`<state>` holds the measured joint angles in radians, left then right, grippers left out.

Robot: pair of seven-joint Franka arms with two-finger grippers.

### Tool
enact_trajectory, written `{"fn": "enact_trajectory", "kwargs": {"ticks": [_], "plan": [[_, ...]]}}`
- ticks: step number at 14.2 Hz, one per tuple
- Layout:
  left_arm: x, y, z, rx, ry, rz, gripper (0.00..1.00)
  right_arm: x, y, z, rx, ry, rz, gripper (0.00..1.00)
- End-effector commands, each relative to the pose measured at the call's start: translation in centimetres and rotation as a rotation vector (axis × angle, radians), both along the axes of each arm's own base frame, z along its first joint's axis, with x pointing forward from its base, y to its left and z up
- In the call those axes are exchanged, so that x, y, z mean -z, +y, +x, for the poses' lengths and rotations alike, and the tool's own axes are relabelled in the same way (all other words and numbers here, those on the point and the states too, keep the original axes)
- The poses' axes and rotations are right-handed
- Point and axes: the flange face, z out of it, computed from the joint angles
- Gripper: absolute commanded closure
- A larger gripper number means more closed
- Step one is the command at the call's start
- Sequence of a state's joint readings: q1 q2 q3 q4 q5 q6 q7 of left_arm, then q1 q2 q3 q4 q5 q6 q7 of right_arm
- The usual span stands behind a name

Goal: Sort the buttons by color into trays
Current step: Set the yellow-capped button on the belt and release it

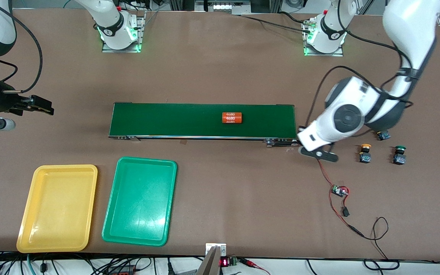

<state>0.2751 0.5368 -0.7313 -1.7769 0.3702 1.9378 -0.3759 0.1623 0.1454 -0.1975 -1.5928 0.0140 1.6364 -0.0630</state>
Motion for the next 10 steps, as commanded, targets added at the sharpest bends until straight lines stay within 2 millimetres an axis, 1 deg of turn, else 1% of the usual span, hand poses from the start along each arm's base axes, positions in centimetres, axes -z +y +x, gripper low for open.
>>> {"fn": "enact_trajectory", "kwargs": {"ticks": [1,2,4,5,6,7,8,9,10], "plan": [[1.4,-5.6,-2.7,-0.053,0.027,0.028,0.92,-0.4,-0.2,0.3,-0.002,-0.008,0.017,0.0],[2.3,-7.0,-3.4,-0.072,0.037,0.03,0.91,-0.4,-0.2,0.3,-0.002,-0.008,0.017,0.0],[3.8,-8.7,-4.0,-0.121,0.029,0.012,0.88,-0.5,-0.2,0.3,-0.002,-0.011,0.017,0.0],[4.6,-9.2,-4.4,-0.136,0.039,0.016,0.84,-0.5,-0.2,0.3,-0.002,-0.012,0.017,0.0],[5.1,-9.5,-4.7,-0.152,0.048,0.02,0.78,-0.4,-0.2,0.4,-0.002,-0.011,0.017,0.0],[5.1,-9.6,-4.7,-0.174,0.046,0.026,0.58,-0.4,-0.2,0.4,-0.002,-0.009,0.017,0.0],[5.0,-9.7,-4.7,-0.198,0.043,0.03,0.14,-0.4,-0.2,0.4,-0.002,-0.011,0.017,0.0],[4.7,-9.8,-4.6,-0.208,0.037,0.031,0.0,-0.4,-0.1,0.4,-0.004,-0.011,0.017,0.0],[4.0,-9.7,-4.3,-0.216,0.027,0.031,0.0,-0.4,-0.1,0.4,-0.004,-0.011,0.017,0.0]]}}
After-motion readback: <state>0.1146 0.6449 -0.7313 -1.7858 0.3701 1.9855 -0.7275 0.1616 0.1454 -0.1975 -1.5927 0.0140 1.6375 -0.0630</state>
